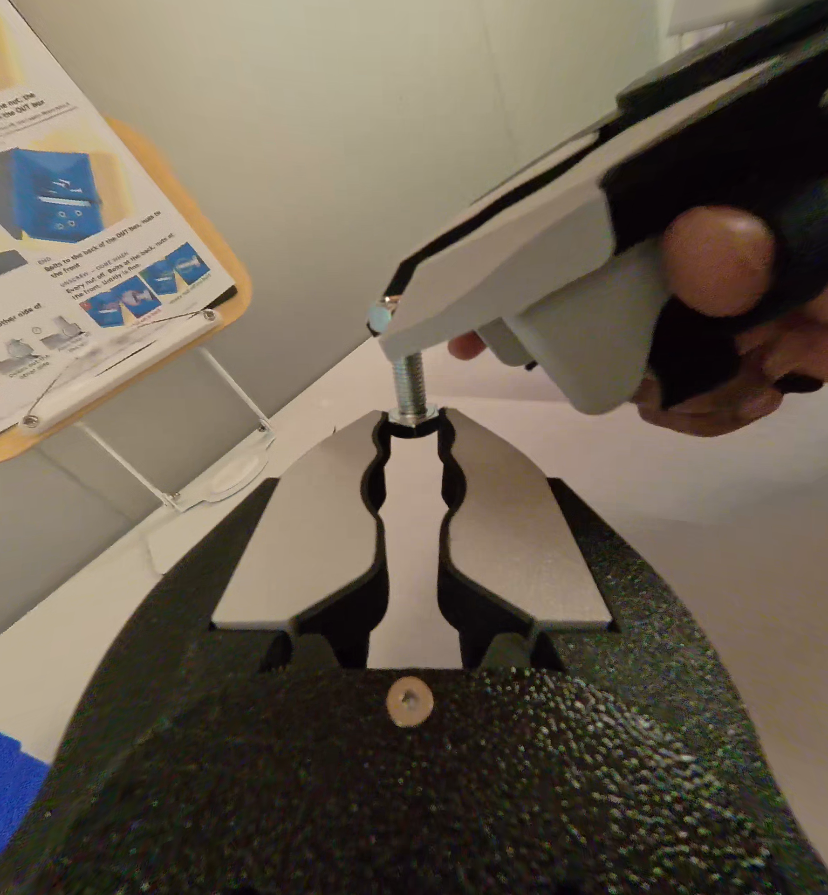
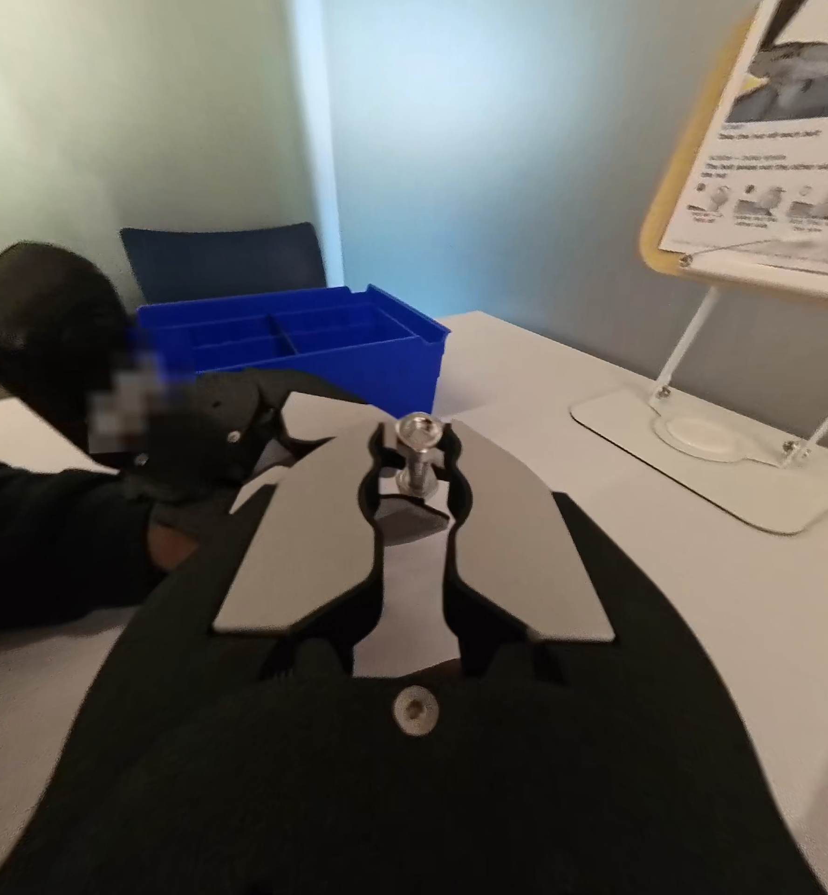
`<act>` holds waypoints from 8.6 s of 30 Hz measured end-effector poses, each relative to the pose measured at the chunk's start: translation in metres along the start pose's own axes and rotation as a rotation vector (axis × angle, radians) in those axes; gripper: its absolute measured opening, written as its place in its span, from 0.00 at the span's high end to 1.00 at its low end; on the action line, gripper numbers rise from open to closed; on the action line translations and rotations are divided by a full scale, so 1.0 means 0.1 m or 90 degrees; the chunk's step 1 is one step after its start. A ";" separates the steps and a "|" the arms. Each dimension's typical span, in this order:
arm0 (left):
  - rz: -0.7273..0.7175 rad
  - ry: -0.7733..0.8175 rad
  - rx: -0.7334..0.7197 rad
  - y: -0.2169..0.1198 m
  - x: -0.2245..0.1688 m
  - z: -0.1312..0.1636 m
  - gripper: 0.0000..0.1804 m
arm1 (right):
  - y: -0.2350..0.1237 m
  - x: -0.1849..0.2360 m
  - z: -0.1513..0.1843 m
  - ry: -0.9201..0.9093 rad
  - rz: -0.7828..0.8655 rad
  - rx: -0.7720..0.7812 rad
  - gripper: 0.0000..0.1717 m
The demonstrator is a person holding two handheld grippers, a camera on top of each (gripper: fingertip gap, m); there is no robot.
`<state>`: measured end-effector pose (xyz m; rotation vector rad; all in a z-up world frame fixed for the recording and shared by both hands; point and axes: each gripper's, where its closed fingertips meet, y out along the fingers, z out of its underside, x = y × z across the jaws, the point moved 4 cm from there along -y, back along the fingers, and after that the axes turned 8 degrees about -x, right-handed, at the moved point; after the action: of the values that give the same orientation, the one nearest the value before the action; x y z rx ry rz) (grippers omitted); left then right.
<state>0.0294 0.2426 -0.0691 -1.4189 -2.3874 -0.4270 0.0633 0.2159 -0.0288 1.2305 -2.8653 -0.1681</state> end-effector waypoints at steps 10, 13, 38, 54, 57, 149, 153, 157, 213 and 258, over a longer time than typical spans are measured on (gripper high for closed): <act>0.182 -0.089 -0.086 -0.06 -0.15 -0.12 0.90 | -0.25 0.01 -0.09 -0.108 -0.267 0.001 0.75; 0.238 -0.111 -0.093 -0.06 -0.24 -0.13 0.90 | -0.28 0.06 -0.06 -0.117 -0.300 0.003 0.76; 0.232 0.145 0.080 -0.11 -0.15 0.12 0.90 | -0.36 0.01 0.18 -0.439 -0.258 0.214 0.76; 0.147 0.346 0.210 -0.10 -0.05 0.32 0.90 | -0.16 -0.11 0.45 -0.025 -0.141 0.341 0.78; 0.156 0.270 0.200 -0.12 -0.03 0.31 0.90 | -0.22 -0.15 0.38 -0.257 -0.161 0.285 0.72; 0.219 0.220 0.177 -0.19 -0.09 0.30 0.90 | -0.25 -0.17 0.59 -0.046 -0.187 0.297 0.67; 0.246 0.179 0.166 -0.20 -0.12 0.30 0.90 | -0.26 -0.06 0.58 -0.281 -0.196 0.265 0.77; 0.268 0.200 0.176 -0.20 -0.18 0.33 0.90 | -0.24 0.01 0.62 -0.294 -0.197 0.279 0.89; 0.319 0.196 0.132 -0.26 -0.27 0.27 0.90 | -0.30 -0.01 0.68 0.409 -0.269 0.355 0.89; 0.459 -0.308 0.025 -0.33 -0.28 0.01 0.90 | -0.37 0.14 0.39 -0.293 -0.290 0.120 0.90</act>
<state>0.0127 0.2057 -0.0847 -2.4156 -1.9540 0.1682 0.0781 0.1835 -0.0723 2.1246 -2.9479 -0.2141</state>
